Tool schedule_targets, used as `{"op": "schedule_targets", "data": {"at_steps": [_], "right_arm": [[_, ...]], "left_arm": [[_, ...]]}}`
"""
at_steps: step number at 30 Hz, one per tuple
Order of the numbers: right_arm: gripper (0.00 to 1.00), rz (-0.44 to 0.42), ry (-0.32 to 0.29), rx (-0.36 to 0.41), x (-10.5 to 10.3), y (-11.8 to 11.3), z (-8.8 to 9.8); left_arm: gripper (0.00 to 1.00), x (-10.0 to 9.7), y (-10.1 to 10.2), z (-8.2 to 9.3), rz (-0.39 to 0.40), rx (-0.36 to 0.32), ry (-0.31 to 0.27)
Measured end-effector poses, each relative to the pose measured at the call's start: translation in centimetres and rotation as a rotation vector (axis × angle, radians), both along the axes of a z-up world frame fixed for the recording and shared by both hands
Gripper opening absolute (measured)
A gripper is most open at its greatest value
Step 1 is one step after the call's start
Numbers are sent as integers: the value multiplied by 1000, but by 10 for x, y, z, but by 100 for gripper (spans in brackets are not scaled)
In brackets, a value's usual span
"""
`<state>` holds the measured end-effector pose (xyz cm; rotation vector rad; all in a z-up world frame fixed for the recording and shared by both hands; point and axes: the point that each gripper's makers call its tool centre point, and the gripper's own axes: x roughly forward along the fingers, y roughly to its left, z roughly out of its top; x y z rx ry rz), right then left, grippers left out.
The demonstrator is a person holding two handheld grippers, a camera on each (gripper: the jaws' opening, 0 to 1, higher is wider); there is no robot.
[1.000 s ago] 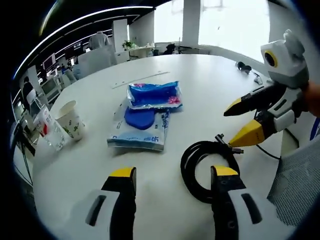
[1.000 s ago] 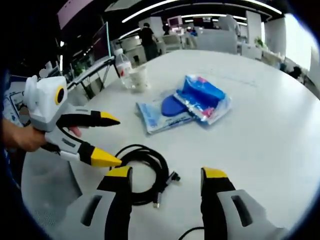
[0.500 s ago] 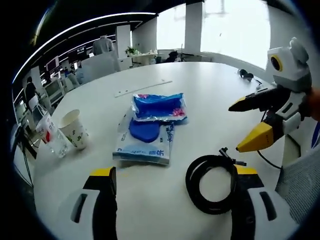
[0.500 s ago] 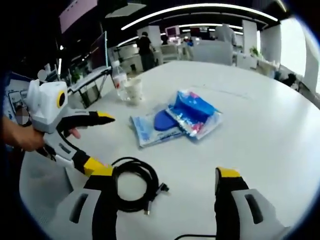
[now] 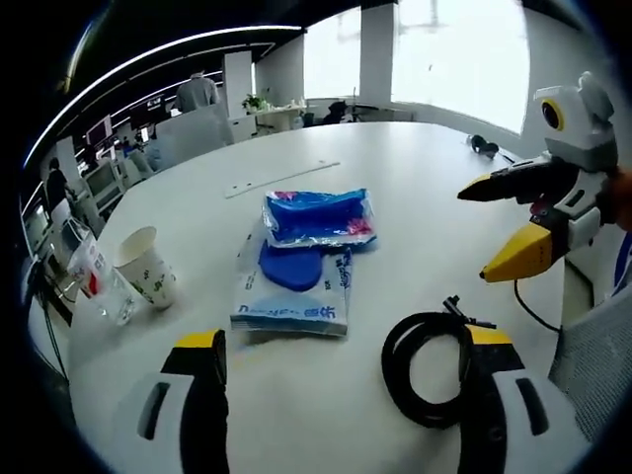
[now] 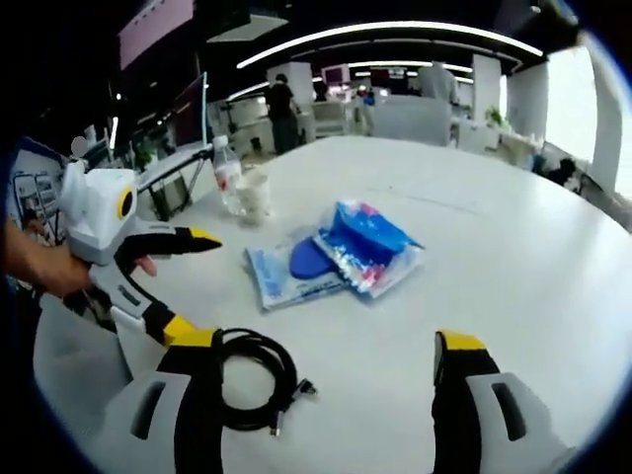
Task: Arrange the tabletop items into an orderly group along one side of the table until the central work area is clear of visible clutter.
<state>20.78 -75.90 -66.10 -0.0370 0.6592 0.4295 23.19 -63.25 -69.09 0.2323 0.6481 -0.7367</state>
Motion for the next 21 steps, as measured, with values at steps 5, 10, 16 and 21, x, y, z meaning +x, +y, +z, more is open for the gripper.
{"op": "schedule_targets", "data": {"at_steps": [5,10,16,21], "right_arm": [[83,-22,-9,-9,3,-4,3],[80,-42,-9,-13,4,-8,4],[74,-46,-22,-23,7,-11,5],[71,-54,-29,-30,9,-13,7]], "left_arm": [[94,4,-1,3,-11,-8,-4],[90,9,-1,3,-22,-6,0],[85,16,-2,5,-31,-9,-4],[76,20,-3,5,-47,-3,-2]]}}
